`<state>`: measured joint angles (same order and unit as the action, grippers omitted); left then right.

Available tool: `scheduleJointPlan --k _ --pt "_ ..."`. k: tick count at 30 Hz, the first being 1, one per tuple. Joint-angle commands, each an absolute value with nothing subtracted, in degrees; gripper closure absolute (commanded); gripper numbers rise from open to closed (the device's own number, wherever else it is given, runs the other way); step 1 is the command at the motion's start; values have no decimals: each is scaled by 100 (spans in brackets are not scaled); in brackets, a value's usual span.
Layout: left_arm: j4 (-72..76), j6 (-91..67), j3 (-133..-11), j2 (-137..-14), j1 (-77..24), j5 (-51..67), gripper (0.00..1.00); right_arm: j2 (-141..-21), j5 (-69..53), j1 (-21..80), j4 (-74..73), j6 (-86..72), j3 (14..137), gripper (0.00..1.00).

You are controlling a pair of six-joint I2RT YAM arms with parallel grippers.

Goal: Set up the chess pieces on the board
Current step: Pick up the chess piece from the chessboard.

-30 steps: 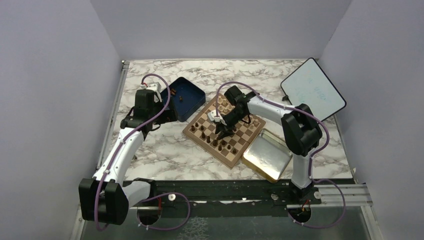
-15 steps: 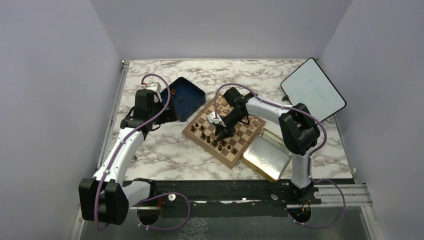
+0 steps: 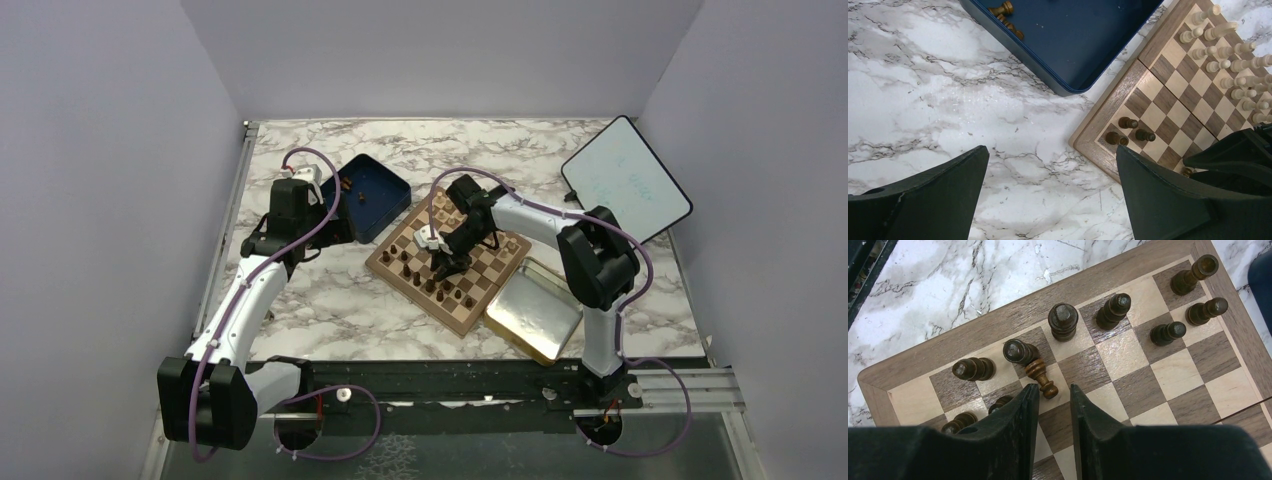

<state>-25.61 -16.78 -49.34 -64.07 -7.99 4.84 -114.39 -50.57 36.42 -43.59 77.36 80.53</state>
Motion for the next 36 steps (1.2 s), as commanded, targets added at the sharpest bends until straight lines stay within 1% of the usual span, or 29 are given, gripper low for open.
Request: scheduleJointPlan --k 1,12,20,25,27,30,36 --pt "-2536 -1731 -4888 -6292 -776 363 1 -11540 -5026 3690 -4471 7875 8211 66" --pt "-2539 -1732 -4887 -6279 -776 339 1 -11540 -4967 3686 -4479 7980 8191 68" --pt "-2532 -1740 -4887 -6278 -773 309 1 -11518 -4846 3687 -4425 7965 8131 74" --pt "-2540 -1748 -4887 -6281 -776 290 1 -11452 -4748 3683 -4362 7912 8084 75" --pt "-2540 -1749 -4887 -6284 -775 290 1 -11399 -4771 3683 -4372 7952 8062 73" --pt "-2540 -1749 -4887 -6279 -774 290 1 -11340 -4913 3685 -4335 8026 8033 65" --pt "-2540 -1757 -4887 -6274 -774 303 1 -11457 -5079 3694 -4471 8136 8161 61"
